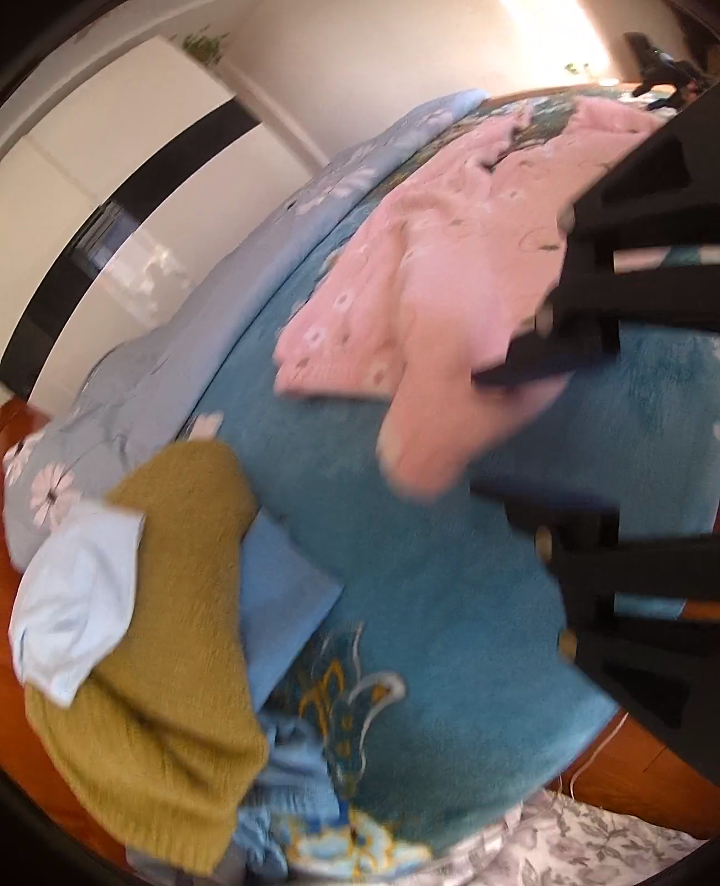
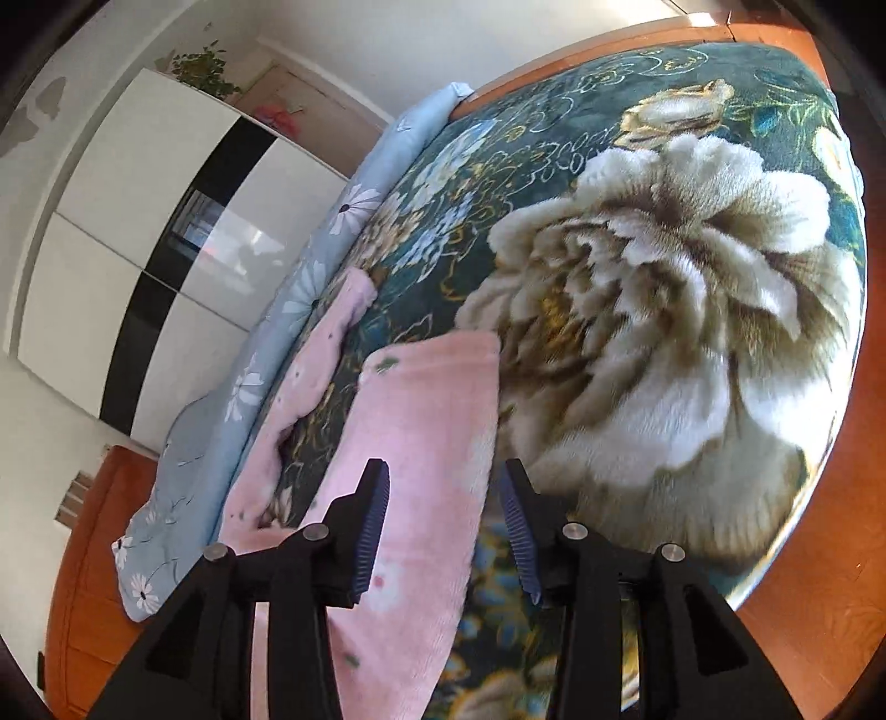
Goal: Fold clothes
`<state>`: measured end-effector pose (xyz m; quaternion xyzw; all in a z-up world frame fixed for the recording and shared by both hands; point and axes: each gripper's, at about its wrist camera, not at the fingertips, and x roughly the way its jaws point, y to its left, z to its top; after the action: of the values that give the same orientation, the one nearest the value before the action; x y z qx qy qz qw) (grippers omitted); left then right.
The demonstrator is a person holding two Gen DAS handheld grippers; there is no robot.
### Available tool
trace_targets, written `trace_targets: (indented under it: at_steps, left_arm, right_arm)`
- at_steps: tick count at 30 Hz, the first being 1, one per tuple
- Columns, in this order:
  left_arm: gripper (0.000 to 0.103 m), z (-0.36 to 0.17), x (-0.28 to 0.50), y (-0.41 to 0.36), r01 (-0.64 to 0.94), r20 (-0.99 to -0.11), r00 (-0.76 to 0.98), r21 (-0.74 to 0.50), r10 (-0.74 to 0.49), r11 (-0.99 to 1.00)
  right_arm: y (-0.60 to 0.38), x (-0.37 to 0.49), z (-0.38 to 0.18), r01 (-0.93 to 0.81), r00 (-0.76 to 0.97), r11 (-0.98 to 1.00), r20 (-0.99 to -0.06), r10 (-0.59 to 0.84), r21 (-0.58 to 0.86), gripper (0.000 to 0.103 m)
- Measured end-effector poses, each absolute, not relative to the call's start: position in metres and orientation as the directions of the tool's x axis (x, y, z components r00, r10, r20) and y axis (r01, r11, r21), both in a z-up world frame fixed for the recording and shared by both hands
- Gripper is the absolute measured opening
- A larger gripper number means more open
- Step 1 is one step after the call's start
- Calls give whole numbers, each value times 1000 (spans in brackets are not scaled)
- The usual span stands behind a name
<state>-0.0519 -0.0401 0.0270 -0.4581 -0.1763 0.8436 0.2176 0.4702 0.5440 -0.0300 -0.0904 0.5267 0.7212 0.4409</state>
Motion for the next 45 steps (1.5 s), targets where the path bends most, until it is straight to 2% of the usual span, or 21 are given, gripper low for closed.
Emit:
trace_targets:
  at_steps: [3, 7, 8, 9, 10, 12, 15, 19, 21, 23, 28, 32, 37, 41, 43, 44, 45]
  left_arm:
    - [62, 29, -54, -71, -130, -664, -510, -568, 546, -813]
    - [65, 28, -54, -82, -76, -674, -519, -576, 526, -814]
    - [65, 27, -54, -79, -73, -673, -513, -583, 532, -809]
    - [65, 26, -55, -76, -71, -671, -508, -591, 539, -803]
    - [65, 27, -56, -69, -76, -666, -504, -599, 549, -797]
    - [65, 31, -60, -51, -99, -652, -497, -613, 573, -784]
    - [65, 41, -63, -23, -158, -631, -474, -625, 614, -765]
    - [65, 46, -60, 5, -233, -633, -444, -602, 635, -763]
    - [65, 45, -56, 12, -254, -651, -443, -568, 616, -783]
    - [65, 39, -57, 14, -247, -666, -433, -561, 608, -790]
    - [65, 24, -62, 15, -209, -690, -401, -571, 602, -794]
    - [65, 26, -71, 18, -194, -674, -394, -604, 625, -773]
    - [65, 38, -89, 45, -231, -659, -398, -602, 638, -765]
    - [67, 41, -118, 72, -240, -665, -386, -597, 639, -766]
    - [69, 41, -136, 83, -237, -676, -393, -581, 624, -779]
    - [70, 39, -146, 89, -234, -685, -399, -567, 609, -790]
    - [70, 37, -156, 95, -230, -697, -405, -549, 592, -804]
  right_arm:
    - [565, 469, -42, -711, -610, -30, -595, 523, 703, 43]
    - [584, 457, -46, -680, -636, -18, -578, 511, 733, 43]
    - [588, 455, -44, -676, -631, -5, -576, 520, 736, 35]
    - [591, 453, -41, -672, -627, 9, -575, 526, 741, 18]
    - [598, 450, -35, -664, -630, 21, -574, 524, 748, 9]
    - [612, 449, -14, -634, -646, 22, -545, 534, 773, 6]
    - [625, 450, 52, -606, -674, -96, -445, 589, 790, 5]
    - [609, 477, 137, -602, -678, -290, -284, 678, 744, 5]
    - [598, 493, 147, -638, -650, -323, -265, 712, 699, 5]
    - [584, 518, 127, -683, -609, -278, -316, 727, 676, 5]
    - [574, 572, 12, -756, -490, 23, -589, 643, 655, 5]
    - [563, 592, -16, -728, -481, 97, -606, 634, 679, 5]
    - [588, 526, 35, -745, -579, -126, -541, 610, 655, 6]
    - [618, 433, 56, -732, -656, -256, -552, 515, 631, 7]
    - [634, 393, 48, -714, -685, -270, -564, 462, 645, 18]
    - [642, 373, 41, -709, -694, -270, -574, 436, 652, 30]
    - [649, 357, 33, -707, -697, -259, -586, 412, 658, 38]
